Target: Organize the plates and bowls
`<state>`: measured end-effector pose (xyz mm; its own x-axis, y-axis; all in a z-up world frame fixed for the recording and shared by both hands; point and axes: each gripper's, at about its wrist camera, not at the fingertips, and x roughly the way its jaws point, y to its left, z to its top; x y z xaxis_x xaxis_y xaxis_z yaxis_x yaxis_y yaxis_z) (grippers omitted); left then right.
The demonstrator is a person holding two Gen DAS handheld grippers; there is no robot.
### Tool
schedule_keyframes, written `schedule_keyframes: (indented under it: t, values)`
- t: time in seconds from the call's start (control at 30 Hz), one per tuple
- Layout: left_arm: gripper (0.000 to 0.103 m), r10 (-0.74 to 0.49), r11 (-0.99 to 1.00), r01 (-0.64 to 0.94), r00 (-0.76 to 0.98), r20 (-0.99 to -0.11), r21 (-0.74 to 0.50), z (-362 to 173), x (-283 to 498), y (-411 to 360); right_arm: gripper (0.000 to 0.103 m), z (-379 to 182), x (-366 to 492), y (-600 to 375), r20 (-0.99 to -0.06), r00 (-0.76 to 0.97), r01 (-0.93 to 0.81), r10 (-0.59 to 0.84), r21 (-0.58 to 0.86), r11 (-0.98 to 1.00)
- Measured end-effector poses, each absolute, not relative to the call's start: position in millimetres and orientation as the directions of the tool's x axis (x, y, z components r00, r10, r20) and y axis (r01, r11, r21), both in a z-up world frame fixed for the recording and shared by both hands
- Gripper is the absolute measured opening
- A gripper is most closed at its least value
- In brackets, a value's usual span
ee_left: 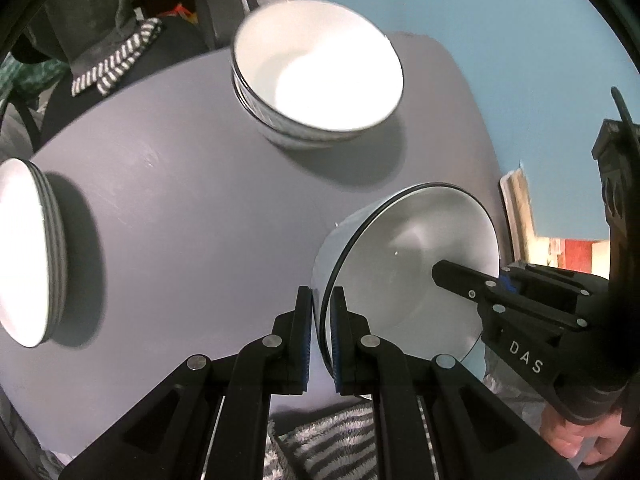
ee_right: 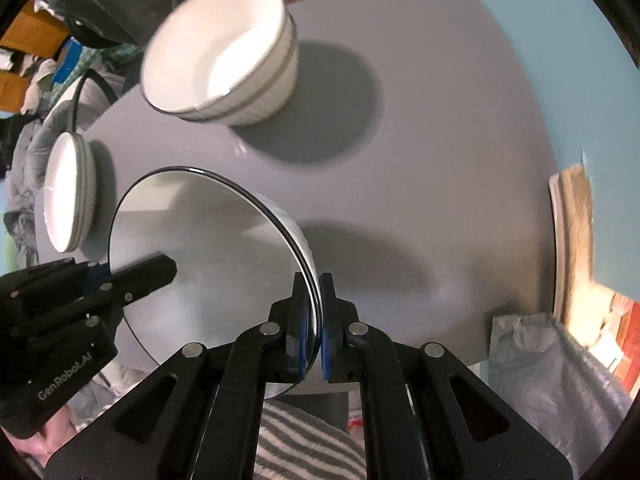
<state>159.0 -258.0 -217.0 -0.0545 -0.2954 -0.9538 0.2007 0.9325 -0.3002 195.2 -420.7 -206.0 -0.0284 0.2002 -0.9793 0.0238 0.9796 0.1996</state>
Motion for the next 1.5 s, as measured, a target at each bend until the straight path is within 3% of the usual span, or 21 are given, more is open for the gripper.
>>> schedule_keyframes:
  t: [0.6,0.97,1.5]
  values:
    - [0.008,-0.298,0.943,0.16,0.014,-0.954,-0.292,-189,208,-218,0.006,-168,231,-400,-0.988,0.04,-0.112,0.146,0.141,0.984]
    - [0.008,-0.255,0.954,0.186,0.083,-0.963,-0.237,-170,245,-221,0.006,-157,270,-402,-0.984,0.059,-0.102,0.17,0.164,0.981]
    - [0.008,-0.235,0.964,0.139,0.035,-0.971,-0.228,-196,281,-221,0.006,-178,306,-396,-0.988,0.013,-0.101,0.157,0.155,0.983]
